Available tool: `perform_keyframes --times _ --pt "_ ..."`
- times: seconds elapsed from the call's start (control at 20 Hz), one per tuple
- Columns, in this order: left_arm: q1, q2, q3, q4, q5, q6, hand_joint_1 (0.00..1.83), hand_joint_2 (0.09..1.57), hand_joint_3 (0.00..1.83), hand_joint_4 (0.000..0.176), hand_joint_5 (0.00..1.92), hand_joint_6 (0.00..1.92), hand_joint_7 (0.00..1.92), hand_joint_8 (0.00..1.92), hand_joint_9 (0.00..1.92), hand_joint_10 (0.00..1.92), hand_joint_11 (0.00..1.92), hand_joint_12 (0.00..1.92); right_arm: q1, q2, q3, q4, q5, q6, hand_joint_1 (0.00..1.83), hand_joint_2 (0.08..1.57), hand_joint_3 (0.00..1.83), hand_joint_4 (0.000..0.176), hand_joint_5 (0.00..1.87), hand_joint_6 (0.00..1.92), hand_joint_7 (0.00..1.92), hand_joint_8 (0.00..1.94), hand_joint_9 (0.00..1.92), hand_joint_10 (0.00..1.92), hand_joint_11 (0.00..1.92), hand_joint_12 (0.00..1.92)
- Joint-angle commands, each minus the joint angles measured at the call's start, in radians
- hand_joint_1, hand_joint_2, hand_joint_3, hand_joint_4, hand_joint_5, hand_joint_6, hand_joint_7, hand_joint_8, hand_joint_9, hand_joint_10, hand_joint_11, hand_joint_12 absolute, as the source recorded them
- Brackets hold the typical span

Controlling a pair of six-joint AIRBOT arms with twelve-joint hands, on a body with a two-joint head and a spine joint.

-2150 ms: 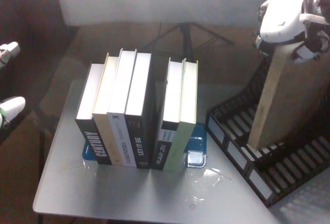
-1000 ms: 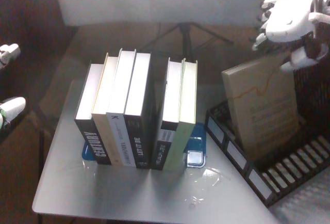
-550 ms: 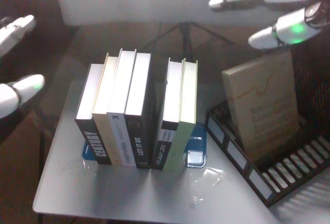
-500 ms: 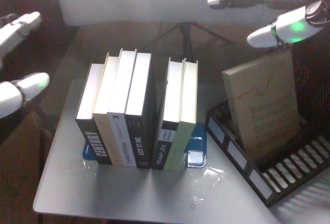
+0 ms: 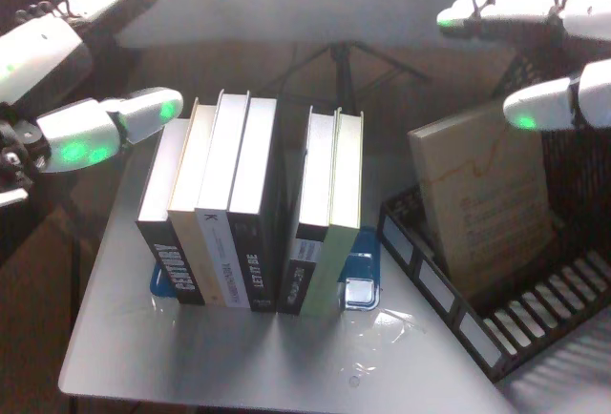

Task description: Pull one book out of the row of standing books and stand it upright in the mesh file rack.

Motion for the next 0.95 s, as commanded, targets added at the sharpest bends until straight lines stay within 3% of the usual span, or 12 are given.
perform_keyframes --times 0.0,0.05,0.15,0.35,0.45,0.5,0.55,0.6,0.65,0.75,0.8,0.9 --pt "-0.014 0.001 0.006 -0.013 -0.109 -0.01 0.46 1.37 0.0 0.061 0.0 0.0 0.0 0.0 0.0 0.0 0.0 0.0 0.0 0.022 -0.009 0.086 0.108 -0.024 0.14 1.4 0.0 0.017 0.0 0.0 0.0 0.0 0.06 0.01 0.01 0.23" --pt "-0.024 -0.004 0.005 0.01 -0.106 -0.02 0.46 1.37 0.0 0.061 0.0 0.0 0.0 0.0 0.0 0.0 0.0 0.0 -0.026 0.037 -0.034 0.144 0.138 -0.067 0.14 1.4 0.0 0.017 0.0 0.0 0.0 0.0 0.06 0.01 0.01 0.23" --pt "-0.033 -0.014 0.007 0.041 -0.101 -0.04 0.31 1.36 0.0 0.078 0.0 0.0 0.0 0.0 0.0 0.0 0.0 0.0 -0.076 0.063 -0.074 0.228 0.183 -0.131 0.08 1.44 0.0 0.002 0.0 0.0 0.0 0.0 0.03 0.01 0.0 0.07" --pt "-0.052 -0.032 0.004 0.11 -0.078 -0.073 0.3 1.36 0.0 0.078 0.0 0.0 0.0 0.0 0.0 0.0 0.0 0.0 -0.192 0.11 -0.149 0.377 0.271 -0.234 0.08 1.44 0.0 0.001 0.0 0.0 0.0 0.0 0.03 0.01 0.0 0.05" --pt "-0.053 -0.034 0.0 0.126 -0.079 -0.081 0.27 1.38 0.01 0.106 0.0 0.0 0.0 0.0 0.0 0.0 0.0 0.0 -0.241 0.11 -0.162 0.433 0.314 -0.256 0.15 1.36 0.0 0.0 0.0 0.0 0.0 0.0 0.0 0.0 0.0 0.0" --pt "-0.053 -0.034 -0.001 0.129 -0.079 -0.084 0.31 1.37 0.0 0.09 0.0 0.0 0.0 0.0 0.0 0.0 0.0 0.0 -0.263 0.11 -0.167 0.455 0.331 -0.263 0.12 1.33 0.0 0.003 0.0 0.0 0.0 0.0 0.0 0.0 0.0 0.0" --pt "-0.053 -0.034 -0.002 0.132 -0.078 -0.086 0.31 1.37 0.0 0.09 0.0 0.0 0.0 0.0 0.0 0.0 0.0 0.0 -0.28 0.11 -0.171 0.473 0.345 -0.267 0.12 1.33 0.0 0.003 0.0 0.0 0.0 0.0 0.0 0.0 0.0 0.0" --pt "-0.053 -0.034 -0.003 0.133 -0.078 -0.087 0.31 1.37 0.0 0.078 0.0 0.0 0.0 0.0 0.0 0.0 0.0 0.0 -0.288 0.11 -0.174 0.482 0.351 -0.269 0.12 1.33 0.0 0.001 0.0 0.0 0.0 0.0 0.0 0.0 0.0 0.0" --pt "-0.052 -0.034 -0.004 0.135 -0.078 -0.087 0.29 1.38 0.0 0.084 0.0 0.0 0.0 0.0 0.0 0.0 0.0 0.0 -0.297 0.11 -0.176 0.491 0.357 -0.273 0.12 1.33 0.0 0.0 0.0 0.0 0.0 0.0 0.0 0.0 0.0 0.0" --pt "-0.047 -0.034 -0.005 0.138 -0.078 -0.09 0.25 1.38 0.0 0.074 0.0 0.0 0.0 0.0 0.0 0.0 0.0 0.0 -0.321 0.107 -0.179 0.516 0.377 -0.282 0.11 1.33 0.0 0.0 0.0 0.0 0.0 0.0 0.0 0.0 0.0 0.0" --pt "-0.043 -0.033 -0.006 0.138 -0.081 -0.091 0.23 1.39 0.01 0.091 0.0 0.0 0.0 0.0 0.0 0.0 0.0 0.0 -0.332 0.106 -0.179 0.528 0.383 -0.286 0.14 1.32 0.0 0.003 0.0 0.0 0.0 0.0 0.0 0.0 0.0 0.0" --pt "-0.026 -0.031 -0.014 0.121 -0.093 -0.085 0.26 1.39 0.01 0.081 0.0 0.0 0.0 0.0 0.0 0.0 0.0 0.0 -0.344 0.106 -0.181 0.537 0.388 -0.288 0.15 1.32 0.0 0.005 0.0 0.0 0.0 0.0 0.0 0.0 0.0 0.0"
